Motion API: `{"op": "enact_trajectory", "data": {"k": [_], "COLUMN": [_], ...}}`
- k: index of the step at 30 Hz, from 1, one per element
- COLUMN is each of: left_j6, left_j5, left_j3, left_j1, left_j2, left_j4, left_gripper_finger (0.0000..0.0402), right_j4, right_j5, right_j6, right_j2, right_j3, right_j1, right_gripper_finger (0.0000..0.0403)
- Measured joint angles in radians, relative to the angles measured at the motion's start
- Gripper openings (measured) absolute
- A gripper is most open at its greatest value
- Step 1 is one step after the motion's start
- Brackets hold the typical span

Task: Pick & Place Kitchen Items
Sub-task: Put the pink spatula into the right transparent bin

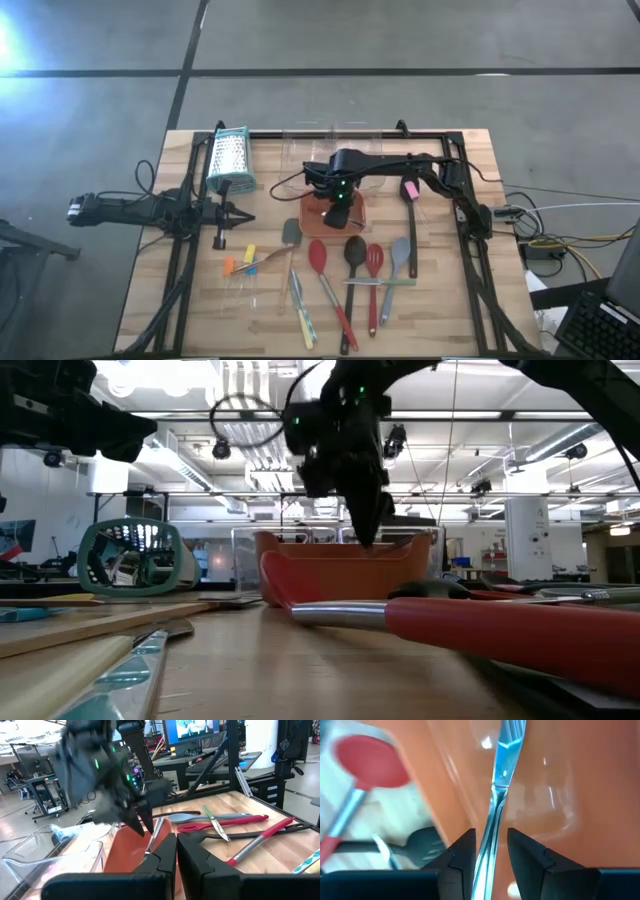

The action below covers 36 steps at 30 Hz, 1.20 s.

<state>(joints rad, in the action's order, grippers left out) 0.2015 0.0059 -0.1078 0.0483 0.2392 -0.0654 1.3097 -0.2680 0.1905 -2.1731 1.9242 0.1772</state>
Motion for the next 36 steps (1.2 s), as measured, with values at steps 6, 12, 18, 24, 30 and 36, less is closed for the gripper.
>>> {"op": "enact_trajectory", "data": {"k": [6, 12, 18, 24, 30, 36], "left_j6": [0.0, 0.0, 0.0, 0.0, 0.0, 0.0], "left_j5": [0.0, 0.0, 0.0, 0.0, 0.0, 0.0], "left_j3": [0.0, 0.0, 0.0, 0.0, 0.0, 0.0], "left_j1": [0.0, 0.0, 0.0, 0.0, 0.0, 0.0], "left_j2": [0.0, 0.0, 0.004, 0.005, 0.005, 0.005], "left_j4": [0.0, 0.0, 0.003, 0.005, 0.006, 0.006], "left_gripper_finger": [0.0019, 0.0019, 0.0019, 0.0019, 0.0019, 0.0019], "right_j4": [0.038, 0.094, 0.117, 0.114, 0.108, 0.059], "right_j5": [0.016, 0.175, 0.392, 0.456, 0.458, 0.462], "right_j6": [0.005, 0.023, 0.151, 0.314, 0.433, 0.489], "right_j2": [0.091, 0.264, 0.497, 0.735, 0.922, 1.025], "right_j3": [0.074, 0.024, -0.15, -0.383, -0.611, -0.808], "right_j1": [0.0, -0.032, -0.077, -0.097, -0.097, -0.096], "right_gripper_finger": [0.0088, 0.0073, 0.0063, 0.0071, 0.0085, 0.01]}}
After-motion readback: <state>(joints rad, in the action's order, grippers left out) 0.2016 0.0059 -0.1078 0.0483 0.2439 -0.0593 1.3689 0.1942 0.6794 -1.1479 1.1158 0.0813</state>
